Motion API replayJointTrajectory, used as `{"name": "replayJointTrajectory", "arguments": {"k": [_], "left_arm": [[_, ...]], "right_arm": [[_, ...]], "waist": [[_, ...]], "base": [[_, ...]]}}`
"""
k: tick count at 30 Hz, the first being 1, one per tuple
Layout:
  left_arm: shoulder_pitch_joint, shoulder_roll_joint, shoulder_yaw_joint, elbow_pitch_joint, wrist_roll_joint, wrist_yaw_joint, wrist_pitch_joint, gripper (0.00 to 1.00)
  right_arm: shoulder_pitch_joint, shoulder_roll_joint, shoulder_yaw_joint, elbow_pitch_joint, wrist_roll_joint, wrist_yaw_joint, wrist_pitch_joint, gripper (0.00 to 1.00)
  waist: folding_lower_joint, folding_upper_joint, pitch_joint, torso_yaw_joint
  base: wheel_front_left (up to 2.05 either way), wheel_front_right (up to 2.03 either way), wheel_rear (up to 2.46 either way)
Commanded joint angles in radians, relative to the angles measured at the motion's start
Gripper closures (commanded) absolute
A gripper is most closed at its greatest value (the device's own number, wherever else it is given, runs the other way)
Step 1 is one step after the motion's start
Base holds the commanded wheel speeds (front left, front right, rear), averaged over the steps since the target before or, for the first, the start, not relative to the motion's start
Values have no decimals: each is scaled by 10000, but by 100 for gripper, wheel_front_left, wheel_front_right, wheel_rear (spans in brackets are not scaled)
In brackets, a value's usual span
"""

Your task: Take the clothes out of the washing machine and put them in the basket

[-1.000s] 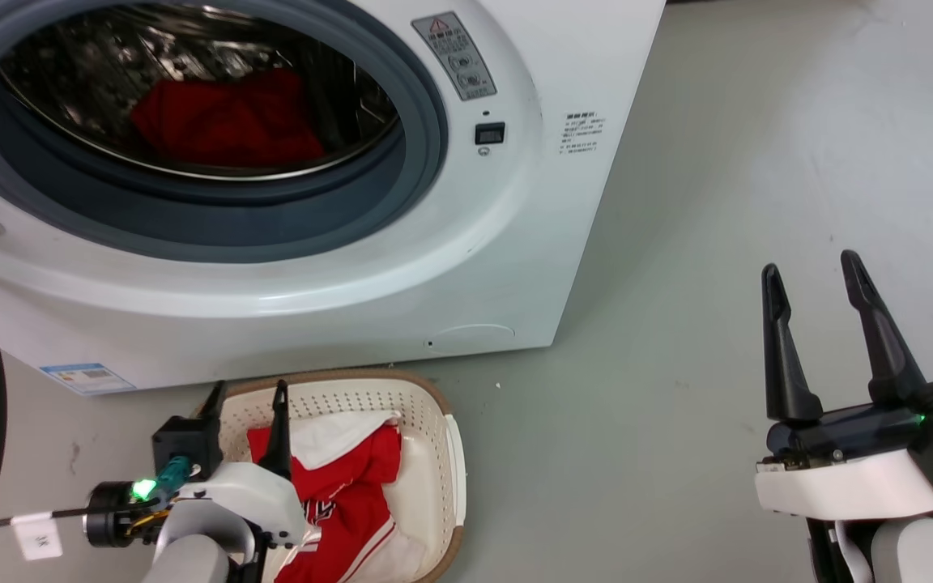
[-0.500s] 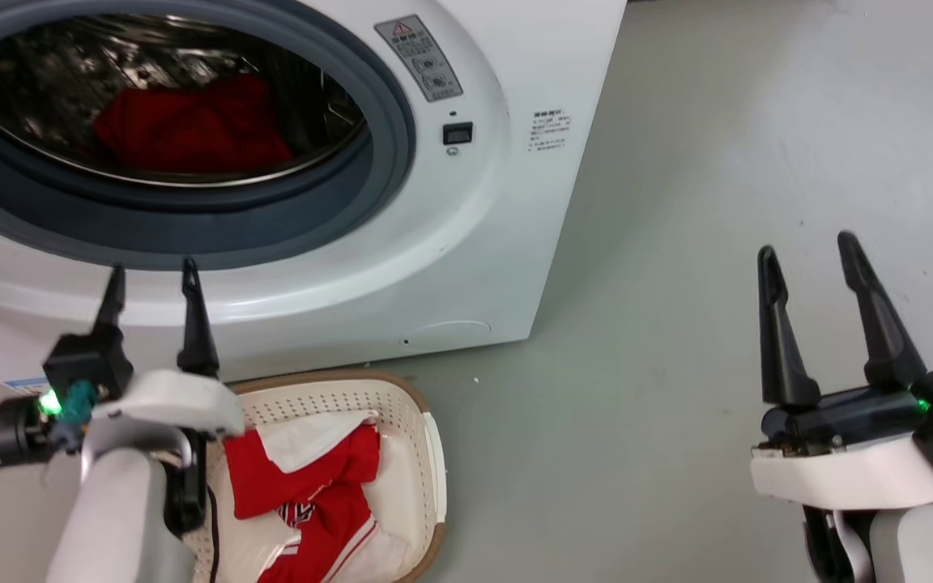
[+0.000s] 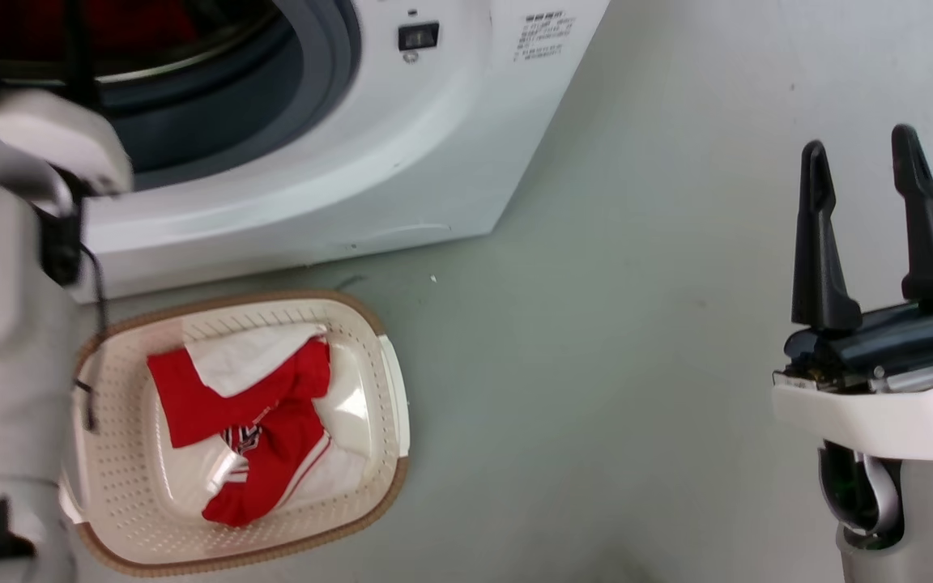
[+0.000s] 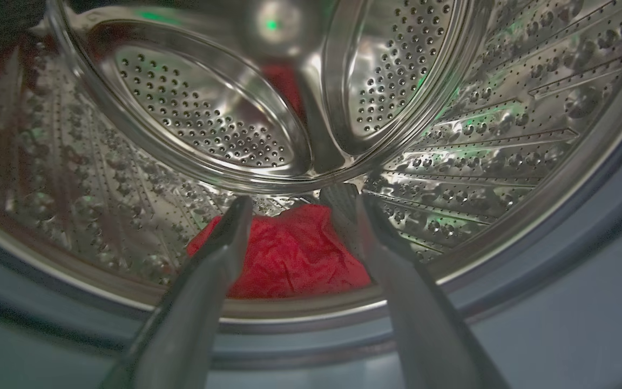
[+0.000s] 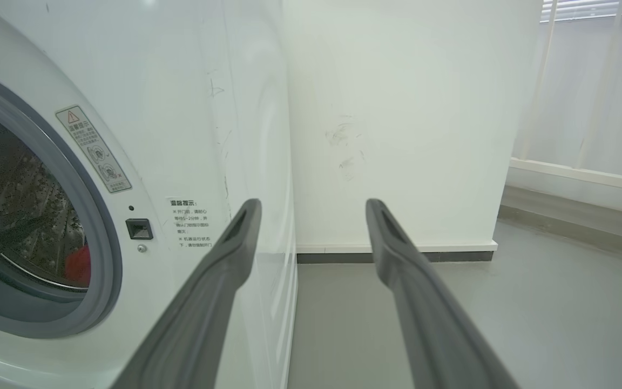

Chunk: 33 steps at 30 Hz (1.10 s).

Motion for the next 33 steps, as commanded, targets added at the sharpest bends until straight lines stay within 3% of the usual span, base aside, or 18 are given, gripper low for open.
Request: {"name": "replayJointTrajectory", "arguments": {"k": [1, 9, 17, 27, 33], "left_arm": [[-736, 363, -3, 385, 78, -106, 229, 0], [-3321, 1104, -138, 1758, 200, -273, 1455, 0], [-5896, 1980, -826, 2741, 748, -757, 3476, 0], [-8721, 2345, -1372, 3723, 678, -1166, 7204, 0], [-9556, 2524, -1942, 3956, 1005, -1226, 8558, 0]], "right_arm": [[-341, 17, 50, -138, 158, -7, -20, 0], [-852, 15, 30, -623, 636, -7, -20, 0], [-1017, 15, -12, -1181, 1050, -7, -20, 0], [-1265, 14, -59, -1662, 1462, -7, -20, 0], [-1300, 14, -133, -1824, 1699, -7, -20, 0]], "waist": [[-2, 0, 961, -376], [-2, 0, 2251, -826], [-2, 0, 3351, -1149], [-2, 0, 4389, -1419], [-2, 0, 4869, -1592]], "base": [[0, 0, 0], [0, 0, 0], [0, 0, 0], [0, 0, 0], [0, 0, 0]]}}
